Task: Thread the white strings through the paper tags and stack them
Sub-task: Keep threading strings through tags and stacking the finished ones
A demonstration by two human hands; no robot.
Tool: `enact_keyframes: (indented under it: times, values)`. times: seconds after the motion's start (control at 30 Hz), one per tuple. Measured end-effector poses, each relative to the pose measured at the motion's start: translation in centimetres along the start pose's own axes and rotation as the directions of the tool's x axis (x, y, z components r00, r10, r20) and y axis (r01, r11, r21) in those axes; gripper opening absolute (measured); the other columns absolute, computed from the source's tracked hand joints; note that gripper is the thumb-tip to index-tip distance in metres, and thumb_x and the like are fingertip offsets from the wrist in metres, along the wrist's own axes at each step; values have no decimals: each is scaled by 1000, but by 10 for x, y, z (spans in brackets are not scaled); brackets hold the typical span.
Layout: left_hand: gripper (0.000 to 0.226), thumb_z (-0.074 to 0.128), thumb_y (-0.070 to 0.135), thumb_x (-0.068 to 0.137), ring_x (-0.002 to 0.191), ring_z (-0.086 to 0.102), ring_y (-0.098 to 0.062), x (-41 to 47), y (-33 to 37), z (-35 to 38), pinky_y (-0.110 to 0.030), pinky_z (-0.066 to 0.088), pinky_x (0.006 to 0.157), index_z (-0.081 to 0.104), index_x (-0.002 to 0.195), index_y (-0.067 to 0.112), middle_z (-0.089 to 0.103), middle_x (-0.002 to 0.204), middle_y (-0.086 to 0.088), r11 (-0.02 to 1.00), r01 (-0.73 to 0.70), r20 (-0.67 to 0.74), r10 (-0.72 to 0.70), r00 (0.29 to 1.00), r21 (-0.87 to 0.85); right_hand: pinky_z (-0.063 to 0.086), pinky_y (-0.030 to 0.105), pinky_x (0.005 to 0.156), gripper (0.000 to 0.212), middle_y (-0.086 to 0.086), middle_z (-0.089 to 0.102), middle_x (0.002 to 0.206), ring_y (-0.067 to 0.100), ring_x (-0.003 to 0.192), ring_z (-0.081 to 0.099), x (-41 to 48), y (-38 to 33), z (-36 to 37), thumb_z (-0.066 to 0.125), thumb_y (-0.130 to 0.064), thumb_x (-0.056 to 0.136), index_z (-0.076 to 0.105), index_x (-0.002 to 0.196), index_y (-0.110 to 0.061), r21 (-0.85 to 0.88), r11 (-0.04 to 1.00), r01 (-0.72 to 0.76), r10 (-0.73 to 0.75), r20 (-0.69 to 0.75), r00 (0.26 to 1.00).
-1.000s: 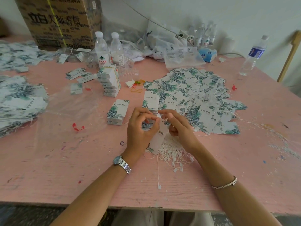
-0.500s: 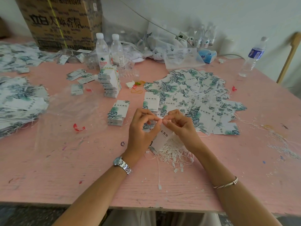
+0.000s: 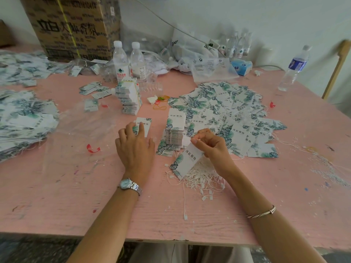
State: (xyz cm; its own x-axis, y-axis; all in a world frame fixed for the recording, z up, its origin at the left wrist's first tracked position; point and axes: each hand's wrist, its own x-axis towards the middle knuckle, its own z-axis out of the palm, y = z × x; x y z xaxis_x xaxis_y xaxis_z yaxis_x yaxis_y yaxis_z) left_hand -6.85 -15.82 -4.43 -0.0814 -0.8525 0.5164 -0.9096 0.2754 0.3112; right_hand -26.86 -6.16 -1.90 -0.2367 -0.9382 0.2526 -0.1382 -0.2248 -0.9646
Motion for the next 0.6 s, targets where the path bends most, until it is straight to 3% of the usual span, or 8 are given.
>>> enact_keyframes:
  times: [0.07,0.17,0.27,0.47,0.6]
  values:
    - [43,68,33,91,114,46,-32,0,-2,-1,-42,36,85,65,129,15,55,135,-8,1000,5,-3,-5,1000,26,29,15,50,7,38,31,69,41,58,27,0,1,-1,71,-23,88,73,82,-20,-3,1000,5,-5,-1,1000]
    - [32,69,25,90,109,47,-32,0,-5,-2,-42,33,82,73,120,15,60,128,-6,1000,20,-12,-20,1000,6,33,12,52,12,36,31,68,17,57,34,-1,2,-2,71,-23,87,71,85,-11,-5,1000,16,-16,0,1000]
    - [26,67,18,90,102,50,-32,0,-6,-4,-41,32,78,76,114,15,62,121,-6,998,32,-43,-34,998,-48,31,18,56,27,32,37,74,24,62,31,0,4,-2,73,-29,84,69,88,-3,-20,1000,5,-5,-8,1000]
    - [21,69,15,89,93,53,-30,0,-4,-6,-38,28,74,79,108,14,64,110,-5,998,23,-92,-29,995,-67,30,16,54,33,36,38,82,28,65,31,0,4,-2,71,-26,84,67,90,6,-25,1000,-17,17,-15,1000]
    - [16,75,13,84,92,53,-31,0,-5,-8,-39,31,74,81,99,13,64,107,-6,998,32,-80,-36,996,-57,31,16,54,18,36,42,87,29,68,31,0,2,-2,71,-24,84,70,88,-6,-14,999,-29,29,-18,999]
